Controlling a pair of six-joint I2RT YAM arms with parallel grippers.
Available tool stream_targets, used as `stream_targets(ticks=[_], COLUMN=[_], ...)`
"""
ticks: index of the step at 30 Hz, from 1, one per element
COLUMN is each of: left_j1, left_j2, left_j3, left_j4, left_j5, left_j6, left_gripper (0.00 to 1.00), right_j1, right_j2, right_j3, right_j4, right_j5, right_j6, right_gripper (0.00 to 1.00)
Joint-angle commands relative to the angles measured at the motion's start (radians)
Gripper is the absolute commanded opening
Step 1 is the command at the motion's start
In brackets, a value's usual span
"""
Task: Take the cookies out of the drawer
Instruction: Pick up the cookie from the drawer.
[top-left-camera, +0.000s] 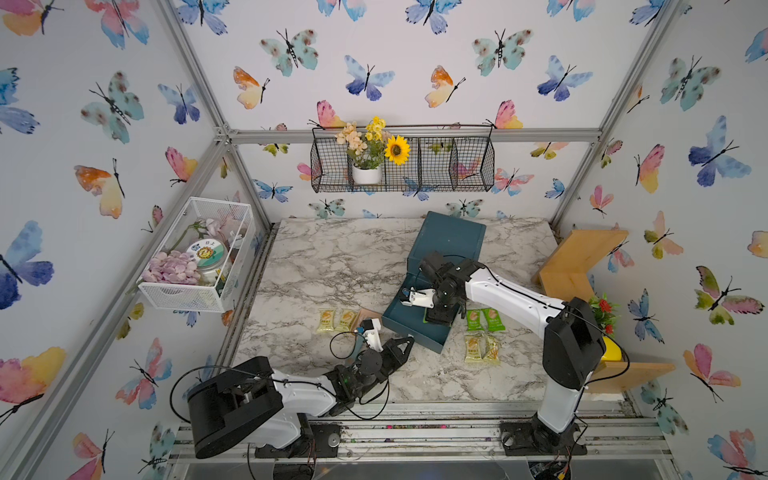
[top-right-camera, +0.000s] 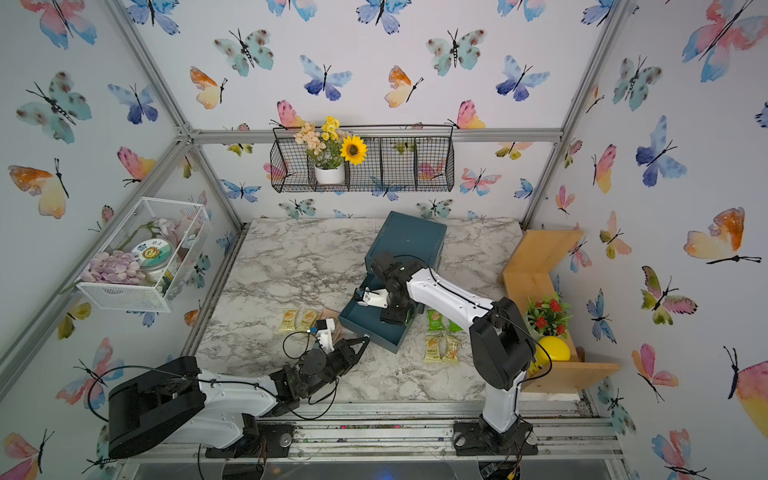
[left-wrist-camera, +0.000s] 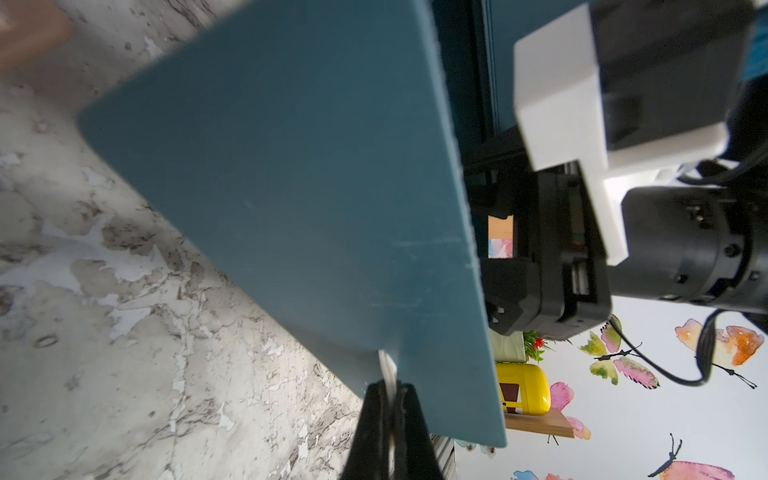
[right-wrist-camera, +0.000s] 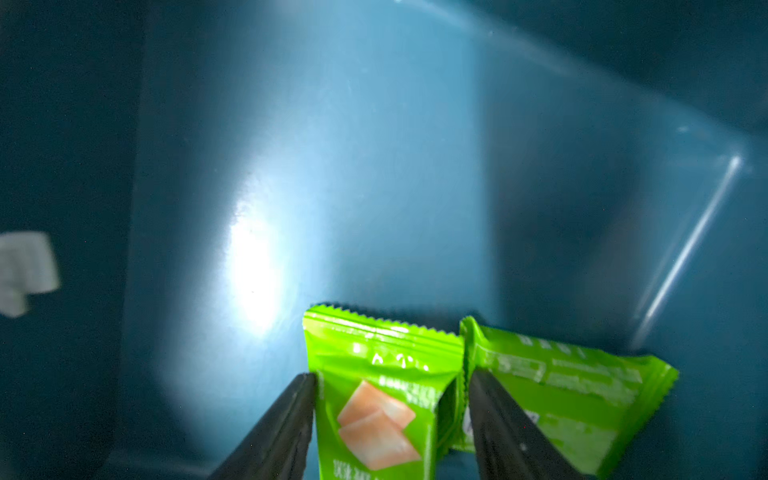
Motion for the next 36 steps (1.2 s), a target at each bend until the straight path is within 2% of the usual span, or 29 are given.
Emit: stream_targets(ticks=[1,4,13,20,36], left_j1=[0.004,0.002,0.002,0.003,0.003], left_j2=[-0.021,-0.017,-0.006,-0.002,-0.006], left_j3=[-0.002,-0.001,0.011,0.013,0.009], left_j4=[0.026,0.025,0.025,0.021,0.022], left_j5=[-0.037,-0.036,-0.034,-0.033,-0.040], left_j6=[0.018,0.018,0.017,0.015,0.012], left_gripper=[0.00,0.00,0.00,0.00,0.00], right_j1=[-0.005,-0.003,-0.002,-0.002,-0.002], right_j2=[-0.026,-0.062,-0.126,-0.111,-0.052], right_j3=[-0.039,-0.049,-0.089,-0.104,-0.104], right_j4=[0.022,0.046,0.034,0.005,0.009], right_j5=[0.057,0.072,-0.001,-0.080,-0.071], right_j6=[0.007,0.008,0.018,0.030,0.043], right_gripper=[0.64,0.64,0.67,0.69,0.65])
